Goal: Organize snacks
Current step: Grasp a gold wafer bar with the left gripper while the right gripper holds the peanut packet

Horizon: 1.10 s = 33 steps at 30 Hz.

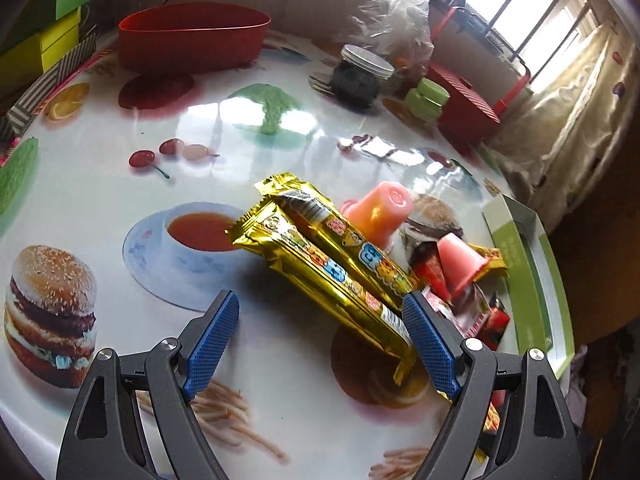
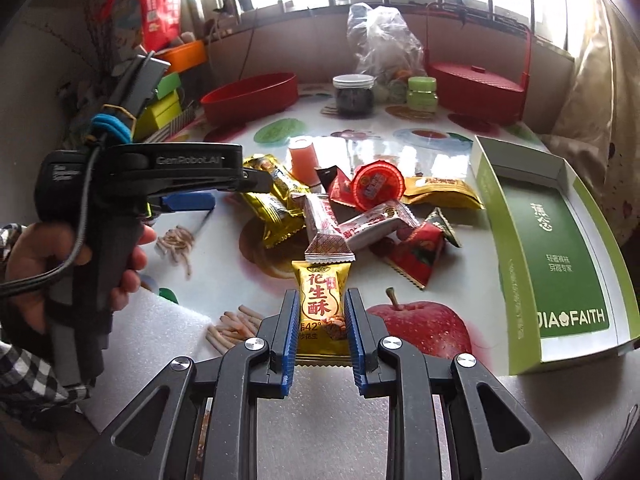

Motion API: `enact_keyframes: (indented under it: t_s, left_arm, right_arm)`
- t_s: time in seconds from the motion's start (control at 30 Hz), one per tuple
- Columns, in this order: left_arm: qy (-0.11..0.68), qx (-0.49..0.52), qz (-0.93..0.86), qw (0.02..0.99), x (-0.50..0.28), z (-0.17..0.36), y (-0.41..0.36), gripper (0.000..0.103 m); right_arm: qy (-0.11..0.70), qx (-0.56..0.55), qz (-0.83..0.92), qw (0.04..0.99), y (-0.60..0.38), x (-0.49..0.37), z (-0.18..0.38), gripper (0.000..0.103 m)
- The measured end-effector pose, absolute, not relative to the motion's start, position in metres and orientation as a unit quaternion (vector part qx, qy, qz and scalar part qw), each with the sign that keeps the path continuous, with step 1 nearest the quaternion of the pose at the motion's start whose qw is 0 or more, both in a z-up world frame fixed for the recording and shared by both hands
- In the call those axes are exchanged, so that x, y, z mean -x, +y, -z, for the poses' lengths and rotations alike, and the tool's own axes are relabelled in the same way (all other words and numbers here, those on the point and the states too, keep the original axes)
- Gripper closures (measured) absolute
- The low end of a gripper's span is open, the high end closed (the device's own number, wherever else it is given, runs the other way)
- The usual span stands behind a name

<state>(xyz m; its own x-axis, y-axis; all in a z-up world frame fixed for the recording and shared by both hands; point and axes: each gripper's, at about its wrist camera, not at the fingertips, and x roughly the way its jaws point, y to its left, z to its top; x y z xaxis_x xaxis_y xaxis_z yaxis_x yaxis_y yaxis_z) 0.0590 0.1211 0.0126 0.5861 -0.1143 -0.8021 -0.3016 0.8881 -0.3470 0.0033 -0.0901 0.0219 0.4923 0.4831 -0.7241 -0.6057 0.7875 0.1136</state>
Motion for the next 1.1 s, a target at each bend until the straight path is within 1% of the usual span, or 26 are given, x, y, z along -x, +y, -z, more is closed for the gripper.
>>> enact_keyframes:
  t_s: [0.1,0.27,0.5,0.83,0.87,0.9,1.1]
  left_arm:
    - [0.454,0.215,-0.057,0.863,-0.064,-0.012,0.115,0.019]
    - [0.478,0.137,-0.075,0.864,-0.071,-0.011,0.1,0.019]
    - [0.497,0.084,-0.098,0.858,-0.059,-0.006,0.111,0.019]
    - [0.498,0.085,-0.124,0.854,-0.04,-0.004,0.137,0.019]
    - [0.497,0.087,-0.122,0.855,-0.041,-0.005,0.138,0.019]
    - [0.495,0.087,-0.121,0.856,-0.042,-0.005,0.137,0.019]
    - [0.487,0.076,-0.118,0.862,-0.05,-0.003,0.133,0.019]
  right_arm:
    - [0.393,0.071,-0.315,0.861,-0.092,-0.004,-0.021,0.081]
    - [0.394,0.061,-0.317,0.861,-0.095,-0.001,-0.021,0.081]
    - [0.392,0.056,-0.317,0.862,-0.098,-0.002,-0.021,0.084]
    - [0.397,0.067,-0.314,0.86,-0.093,-0.005,-0.017,0.084]
    - [0.398,0.069,-0.314,0.859,-0.092,-0.005,-0.016,0.083]
    - [0.399,0.075,-0.309,0.86,-0.09,-0.006,-0.015,0.078]
    - [0.405,0.11,-0.289,0.86,-0.079,-0.01,-0.006,0.074]
